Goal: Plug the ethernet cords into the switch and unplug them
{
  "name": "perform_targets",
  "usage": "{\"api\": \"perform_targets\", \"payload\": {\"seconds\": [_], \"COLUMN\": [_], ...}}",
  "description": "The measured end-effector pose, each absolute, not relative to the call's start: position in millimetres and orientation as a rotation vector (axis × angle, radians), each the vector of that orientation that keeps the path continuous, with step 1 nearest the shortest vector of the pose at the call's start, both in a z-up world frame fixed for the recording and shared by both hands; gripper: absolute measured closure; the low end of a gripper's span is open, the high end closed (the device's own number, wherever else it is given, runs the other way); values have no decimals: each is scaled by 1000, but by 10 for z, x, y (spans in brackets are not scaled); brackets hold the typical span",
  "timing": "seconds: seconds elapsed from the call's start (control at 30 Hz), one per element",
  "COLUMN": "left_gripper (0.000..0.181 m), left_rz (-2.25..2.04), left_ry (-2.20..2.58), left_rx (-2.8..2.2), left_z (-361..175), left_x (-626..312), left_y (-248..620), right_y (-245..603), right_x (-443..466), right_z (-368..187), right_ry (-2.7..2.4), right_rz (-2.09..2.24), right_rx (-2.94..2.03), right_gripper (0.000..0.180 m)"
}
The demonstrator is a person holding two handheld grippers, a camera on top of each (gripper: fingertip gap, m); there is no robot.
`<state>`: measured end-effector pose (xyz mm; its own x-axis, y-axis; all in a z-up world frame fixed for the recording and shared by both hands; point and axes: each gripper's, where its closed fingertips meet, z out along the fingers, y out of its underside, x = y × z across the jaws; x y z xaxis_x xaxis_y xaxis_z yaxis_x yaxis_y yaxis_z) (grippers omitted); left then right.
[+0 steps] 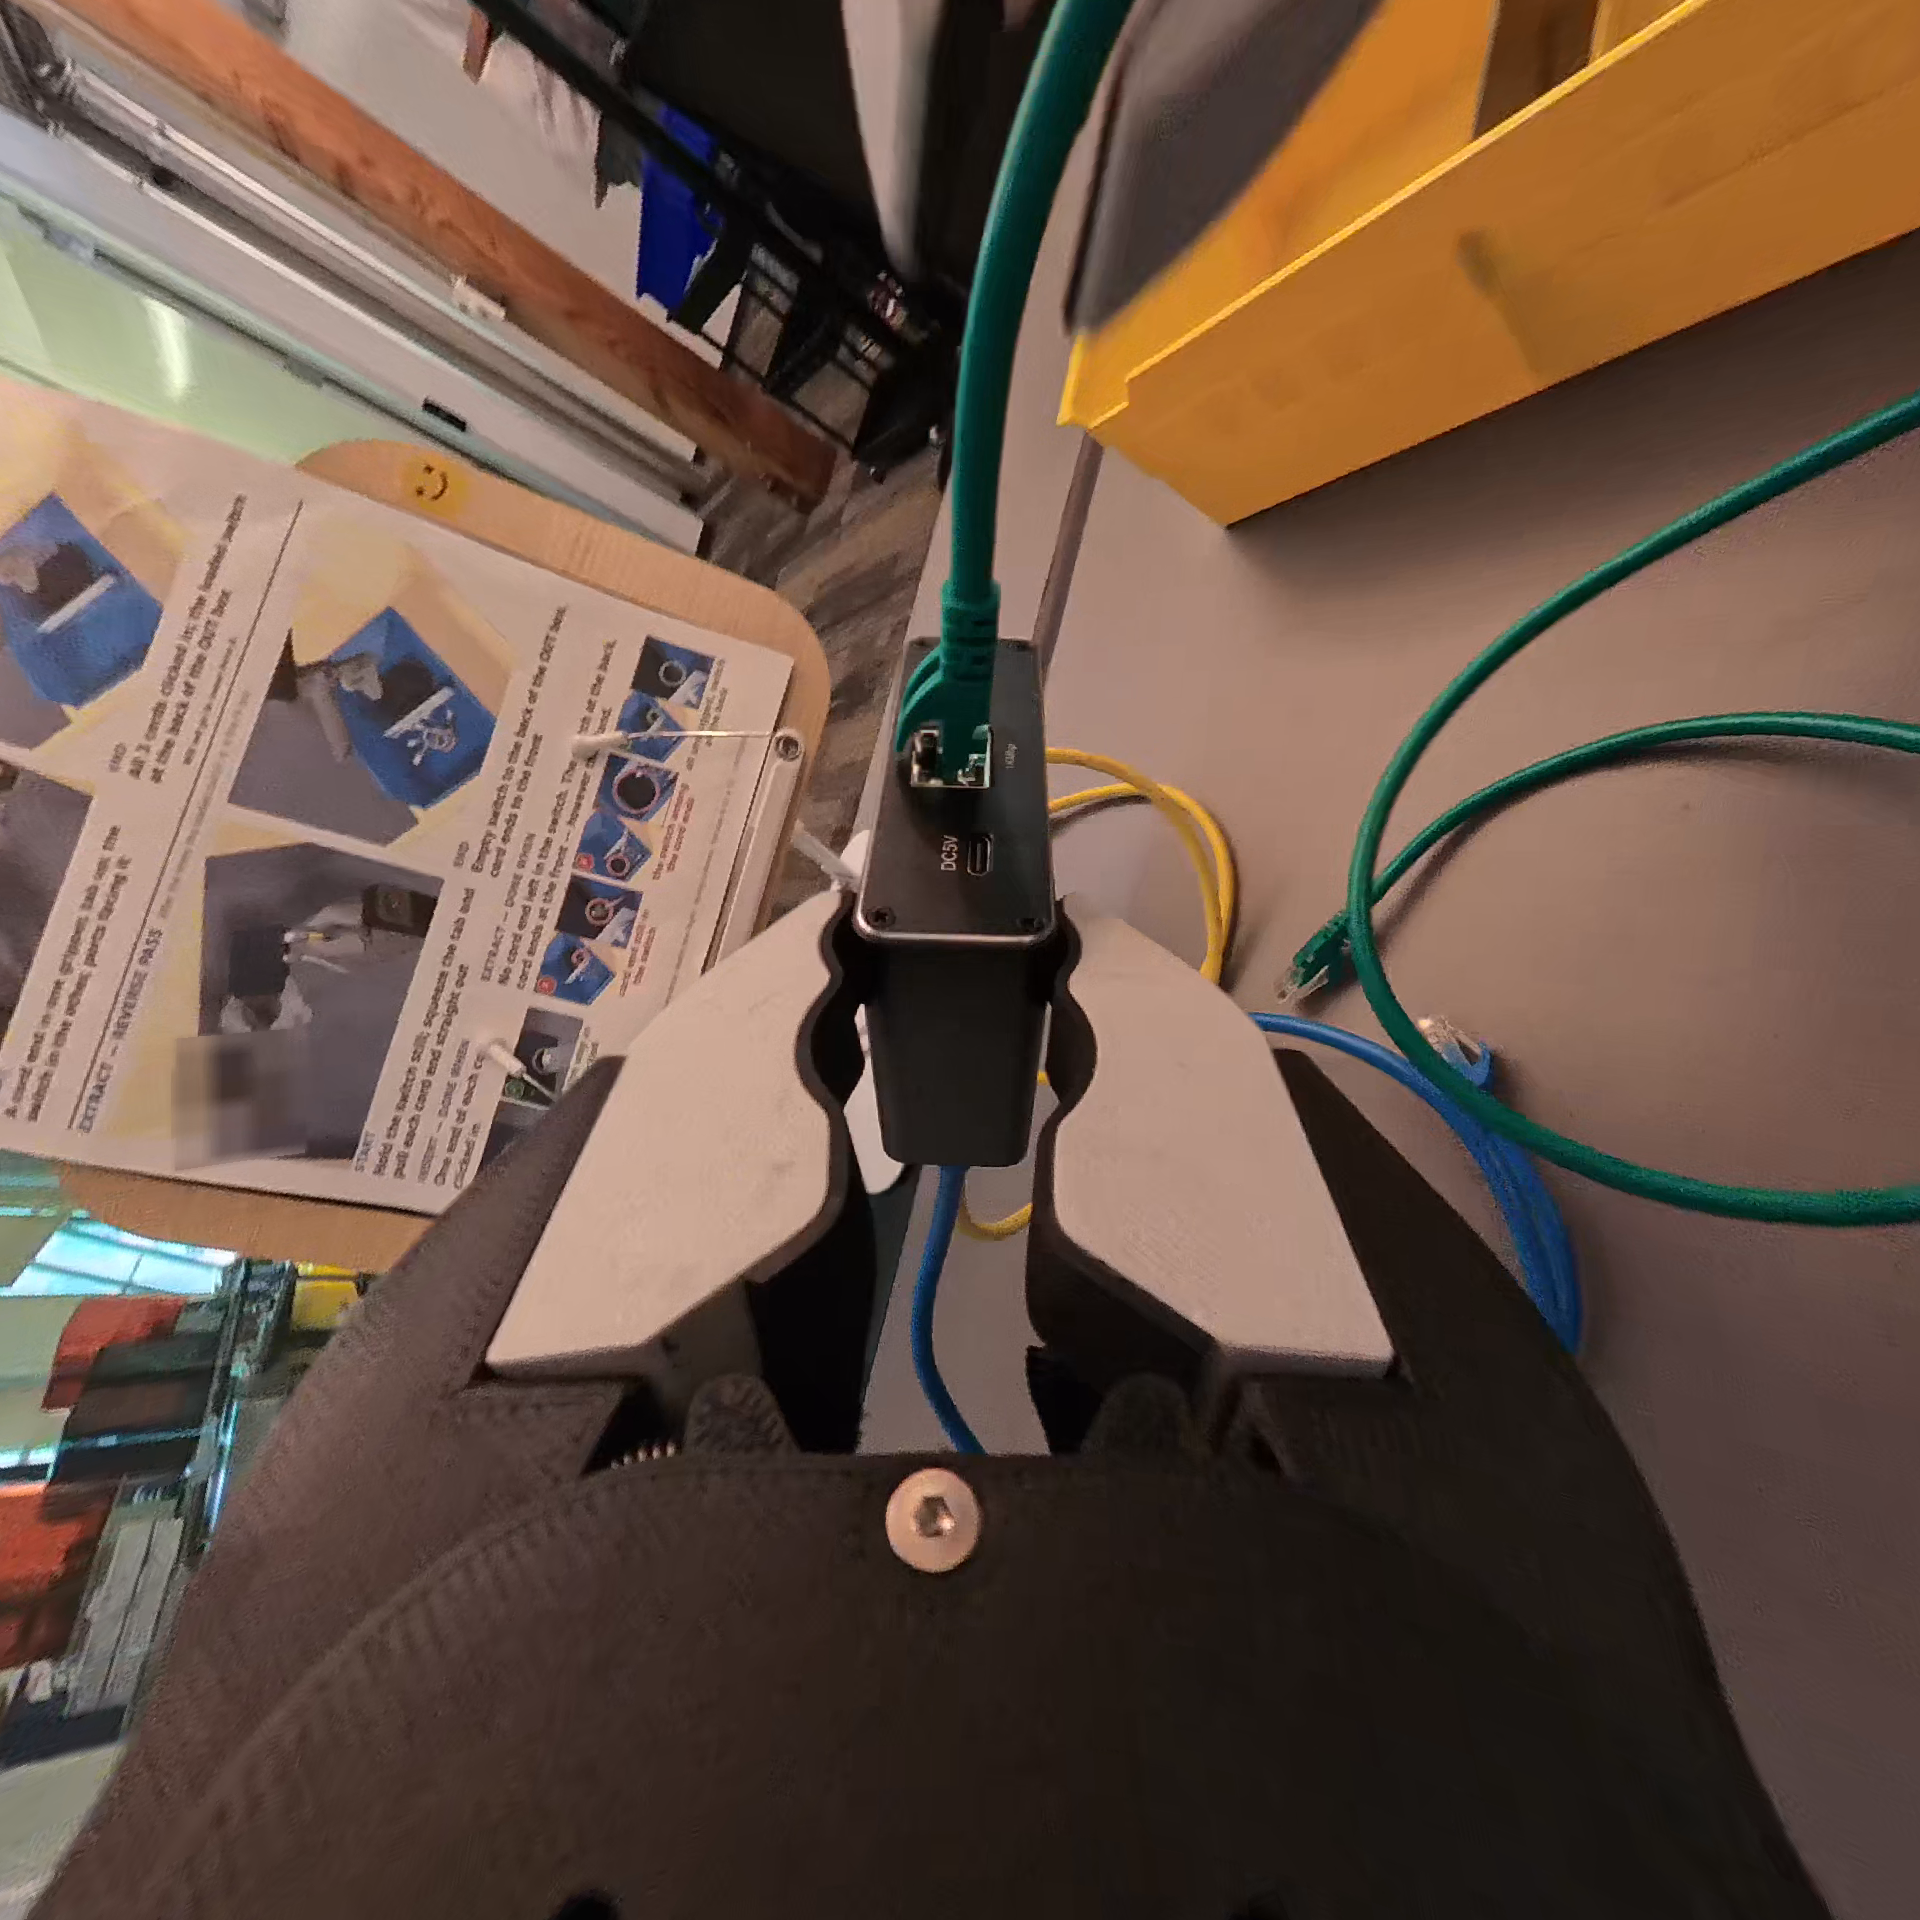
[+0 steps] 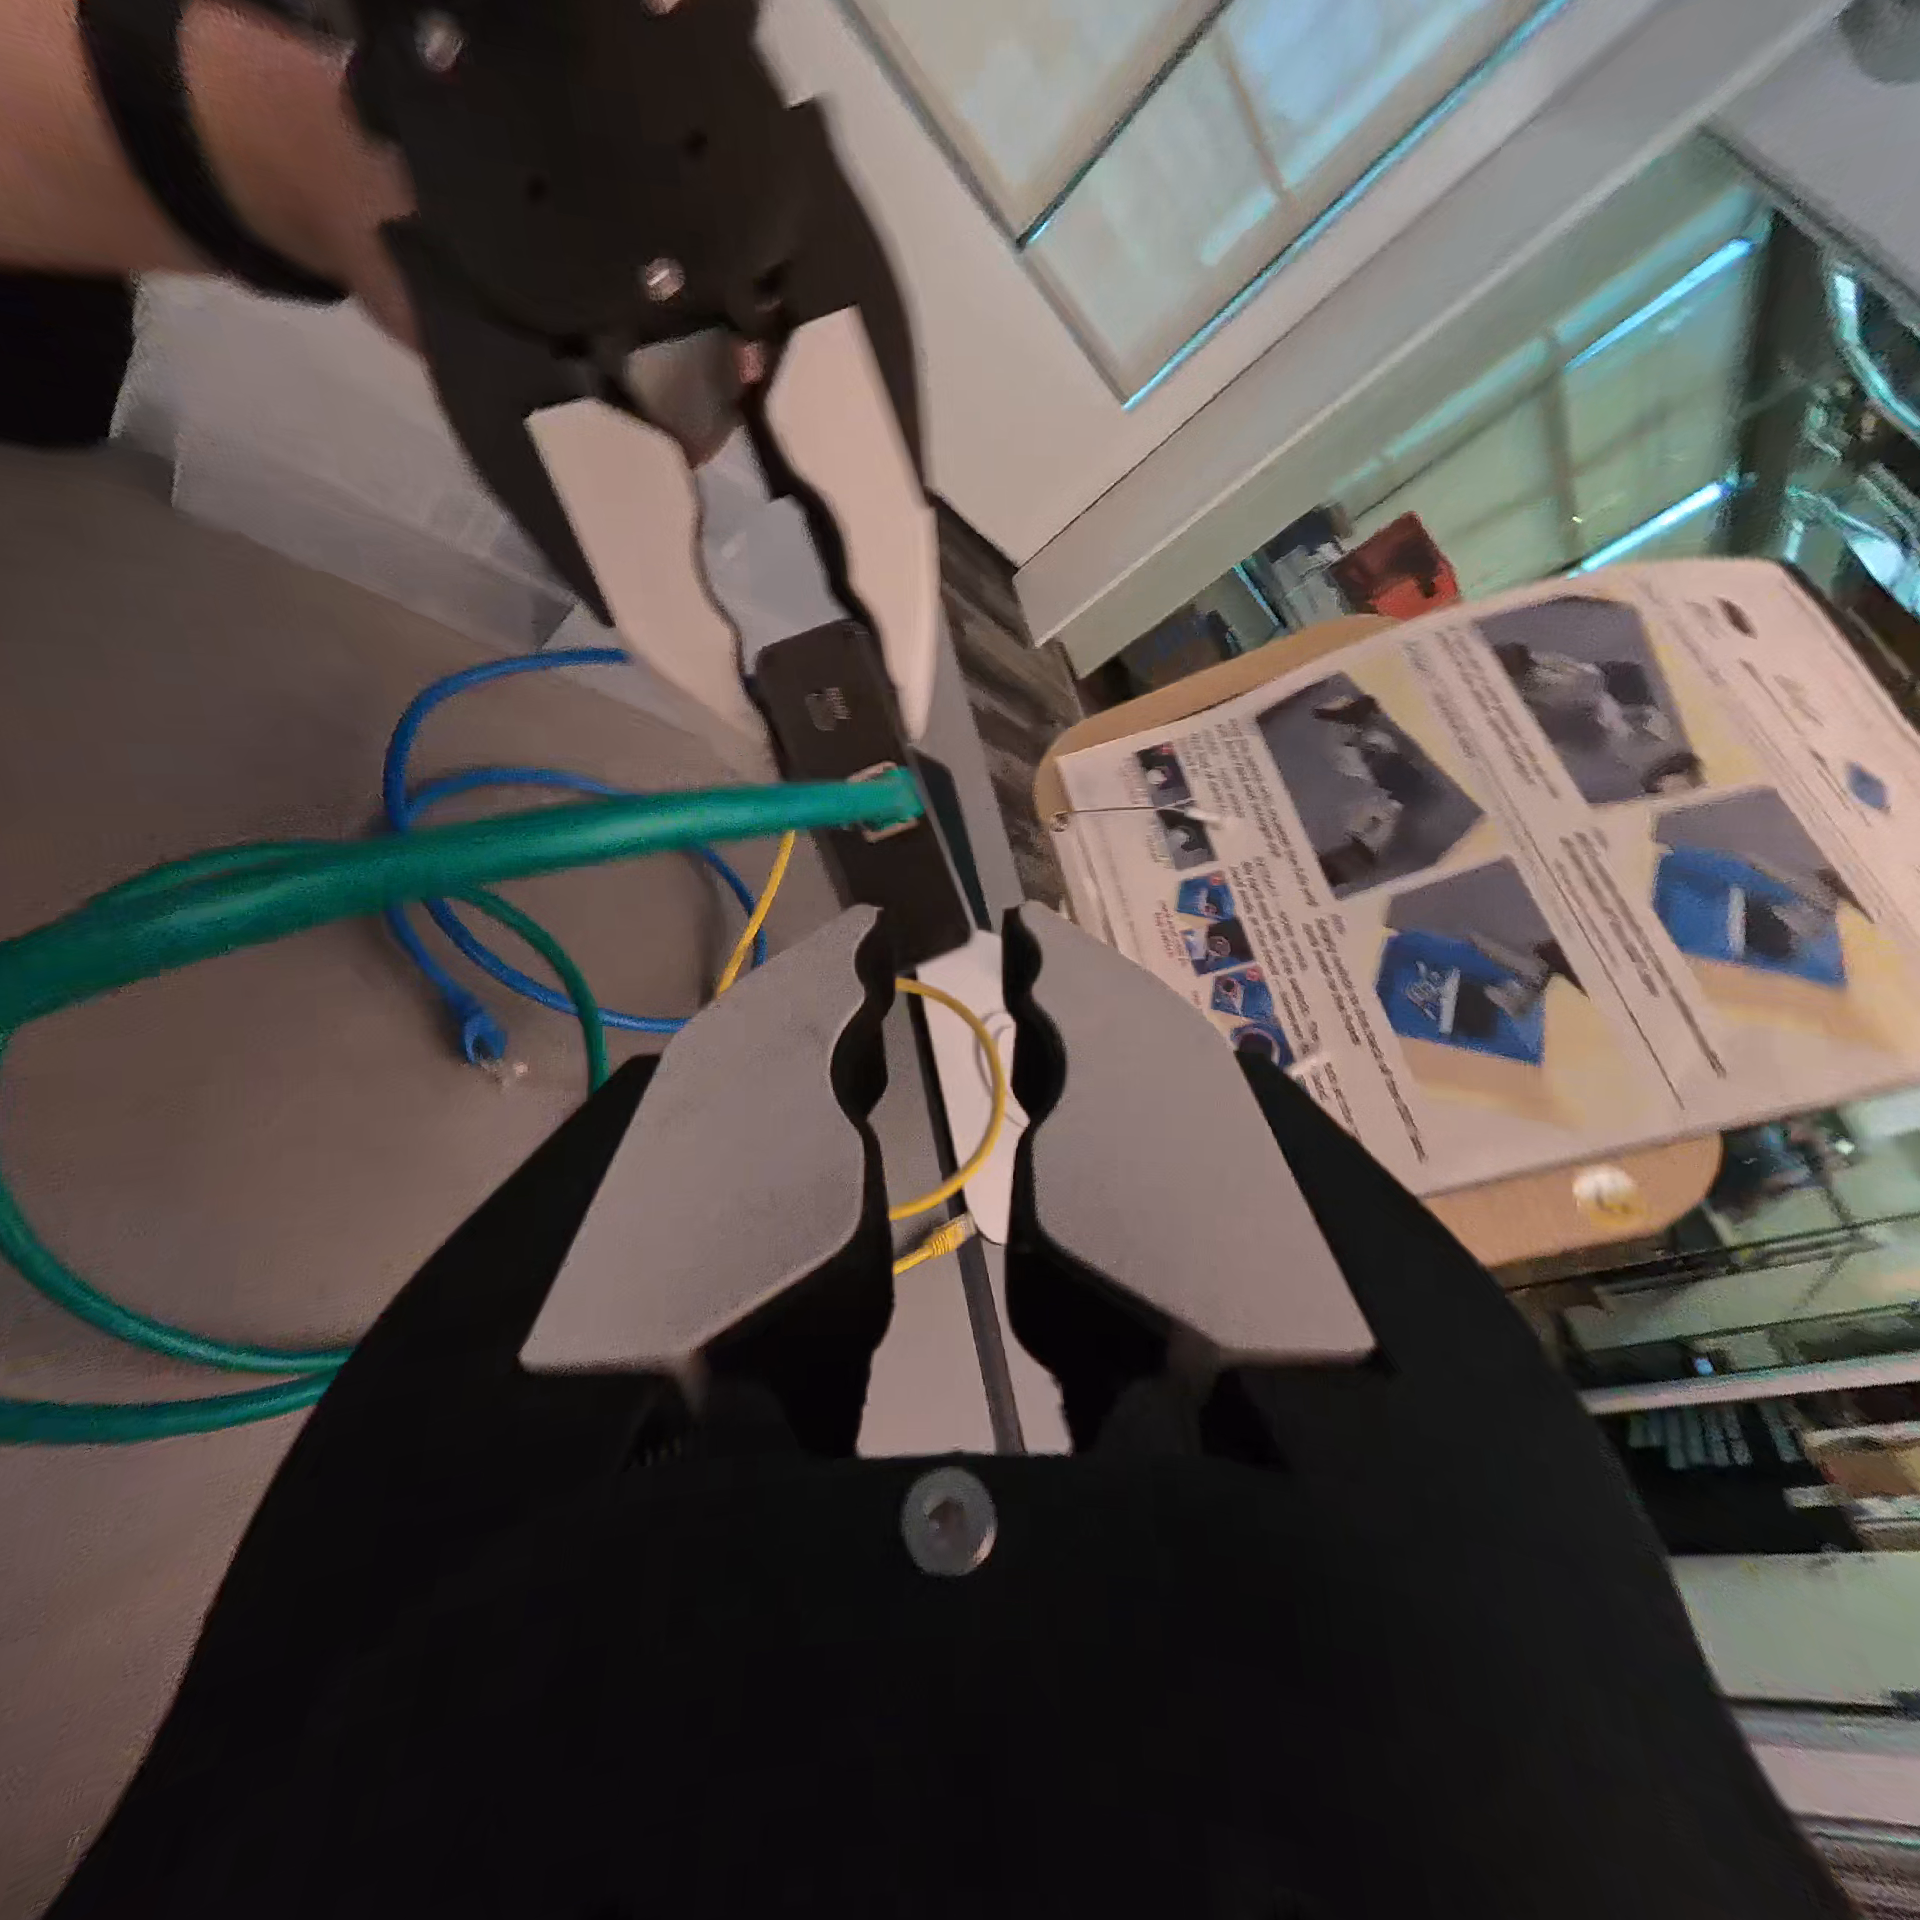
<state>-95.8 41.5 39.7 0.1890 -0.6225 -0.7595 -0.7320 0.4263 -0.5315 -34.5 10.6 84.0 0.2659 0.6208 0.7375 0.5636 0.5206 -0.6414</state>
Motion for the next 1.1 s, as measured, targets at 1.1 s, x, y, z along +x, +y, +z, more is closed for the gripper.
{"api": "perform_targets", "payload": {"seconds": [1.1], "left_gripper": [117], "left_rz": [-17], "left_ry": [1513], "left_rx": [-1167], "left_z": [120], "left_x": [-728], "left_y": [314], "right_y": [12], "right_x": [-717], "right_z": [518], "right_ry": [-1615], "right_rz": [-236], "right_rx": [-1093], "right_gripper": [165]}}
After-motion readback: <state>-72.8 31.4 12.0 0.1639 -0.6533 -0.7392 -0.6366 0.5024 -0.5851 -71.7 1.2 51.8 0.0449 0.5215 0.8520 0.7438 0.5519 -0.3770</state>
